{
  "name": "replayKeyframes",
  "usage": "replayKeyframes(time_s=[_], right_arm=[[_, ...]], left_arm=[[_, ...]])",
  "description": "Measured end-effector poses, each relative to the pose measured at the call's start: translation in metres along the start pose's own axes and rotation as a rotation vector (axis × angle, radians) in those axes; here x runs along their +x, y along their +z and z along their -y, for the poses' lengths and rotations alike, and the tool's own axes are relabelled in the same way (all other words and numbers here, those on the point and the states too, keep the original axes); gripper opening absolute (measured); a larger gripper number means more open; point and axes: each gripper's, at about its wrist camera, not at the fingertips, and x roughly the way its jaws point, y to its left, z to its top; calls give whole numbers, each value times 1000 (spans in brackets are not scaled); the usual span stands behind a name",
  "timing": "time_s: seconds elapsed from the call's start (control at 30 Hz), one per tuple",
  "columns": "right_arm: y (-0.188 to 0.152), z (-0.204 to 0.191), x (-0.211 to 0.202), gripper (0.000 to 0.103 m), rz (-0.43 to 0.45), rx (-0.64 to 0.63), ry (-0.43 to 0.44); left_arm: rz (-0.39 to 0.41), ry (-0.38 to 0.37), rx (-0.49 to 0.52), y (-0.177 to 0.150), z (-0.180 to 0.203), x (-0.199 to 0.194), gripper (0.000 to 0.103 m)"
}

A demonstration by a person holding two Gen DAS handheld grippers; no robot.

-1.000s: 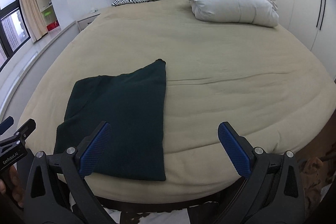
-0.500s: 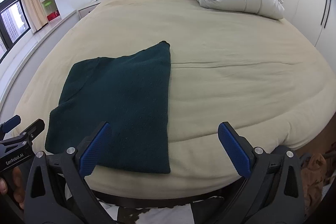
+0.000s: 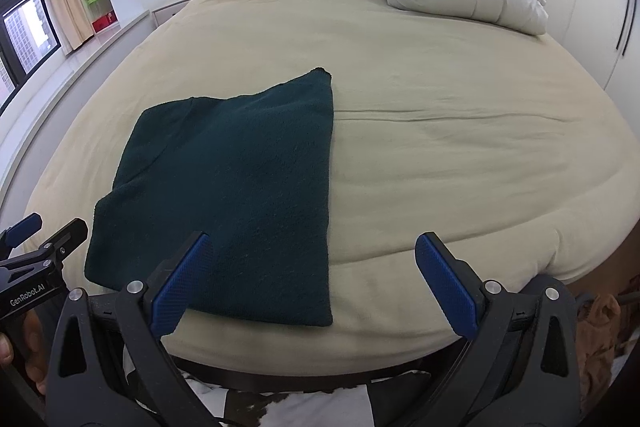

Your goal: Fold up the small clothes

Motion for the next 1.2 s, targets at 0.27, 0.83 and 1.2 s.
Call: replayKeyframes(time_s=[0.27, 0.83, 1.2], right_arm=[[0, -1, 1, 103, -2, 2, 4], [-1, -4, 3, 103, -5, 1, 4], [-2, -5, 4, 103, -6, 3, 4]], left_arm=[[-1, 0, -1, 0, 0, 0, 103], [0, 0, -1, 0, 1, 0, 103], [-1, 0, -2, 0, 1, 0, 103]])
